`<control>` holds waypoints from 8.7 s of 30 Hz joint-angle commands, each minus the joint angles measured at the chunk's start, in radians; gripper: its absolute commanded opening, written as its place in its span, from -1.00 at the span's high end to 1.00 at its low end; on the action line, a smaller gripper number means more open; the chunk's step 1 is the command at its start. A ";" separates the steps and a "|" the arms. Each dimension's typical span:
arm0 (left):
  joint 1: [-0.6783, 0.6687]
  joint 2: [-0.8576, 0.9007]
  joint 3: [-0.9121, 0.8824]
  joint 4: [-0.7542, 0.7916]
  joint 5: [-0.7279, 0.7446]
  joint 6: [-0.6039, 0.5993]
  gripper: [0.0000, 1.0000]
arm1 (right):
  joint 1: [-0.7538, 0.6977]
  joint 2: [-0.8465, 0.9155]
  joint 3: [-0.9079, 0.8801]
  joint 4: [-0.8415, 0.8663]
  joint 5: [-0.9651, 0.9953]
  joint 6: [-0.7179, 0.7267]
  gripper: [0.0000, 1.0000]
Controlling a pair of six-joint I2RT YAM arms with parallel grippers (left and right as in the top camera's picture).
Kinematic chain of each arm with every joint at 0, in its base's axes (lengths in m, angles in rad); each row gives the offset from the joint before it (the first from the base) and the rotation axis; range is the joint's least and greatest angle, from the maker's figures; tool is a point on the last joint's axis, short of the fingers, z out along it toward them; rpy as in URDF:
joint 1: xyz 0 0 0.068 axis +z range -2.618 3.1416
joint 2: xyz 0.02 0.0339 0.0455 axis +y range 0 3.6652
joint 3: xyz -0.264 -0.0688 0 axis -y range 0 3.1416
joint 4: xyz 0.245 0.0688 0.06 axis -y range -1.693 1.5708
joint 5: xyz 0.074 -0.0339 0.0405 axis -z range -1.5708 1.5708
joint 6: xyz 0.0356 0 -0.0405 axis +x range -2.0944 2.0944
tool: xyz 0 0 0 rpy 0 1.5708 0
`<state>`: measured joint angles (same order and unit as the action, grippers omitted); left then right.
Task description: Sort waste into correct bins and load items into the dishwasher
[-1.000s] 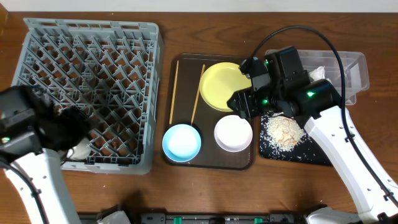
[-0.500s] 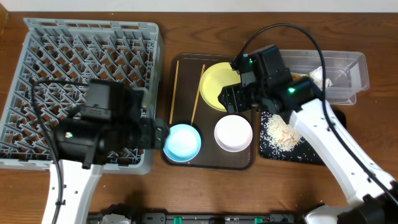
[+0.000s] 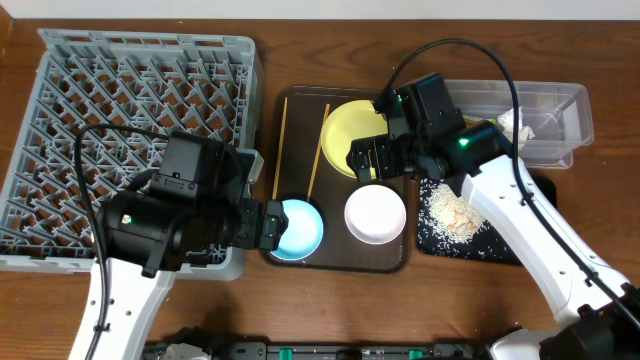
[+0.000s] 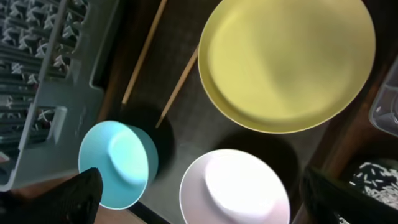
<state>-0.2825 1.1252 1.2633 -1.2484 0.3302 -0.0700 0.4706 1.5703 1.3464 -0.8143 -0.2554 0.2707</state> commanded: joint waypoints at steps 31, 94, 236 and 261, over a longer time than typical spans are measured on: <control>-0.002 -0.001 0.016 -0.001 -0.013 0.014 -0.96 | -0.006 -0.575 -0.374 0.262 0.292 -0.407 -0.98; -0.002 -0.001 0.016 0.141 0.027 -0.008 -0.96 | -0.372 -1.565 -1.341 0.757 0.087 -0.369 -0.99; -0.056 0.761 0.050 0.632 -0.261 -0.017 0.35 | -0.372 -1.565 -1.341 0.757 0.087 -0.369 -0.98; -0.056 0.895 0.025 0.663 -0.182 -0.017 0.84 | -0.372 -1.565 -1.341 0.757 0.087 -0.369 -0.98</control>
<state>-0.3424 2.0014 1.2987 -0.5617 0.0433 -0.0872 0.1055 0.0120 0.0097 -0.0582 -0.1619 -0.1101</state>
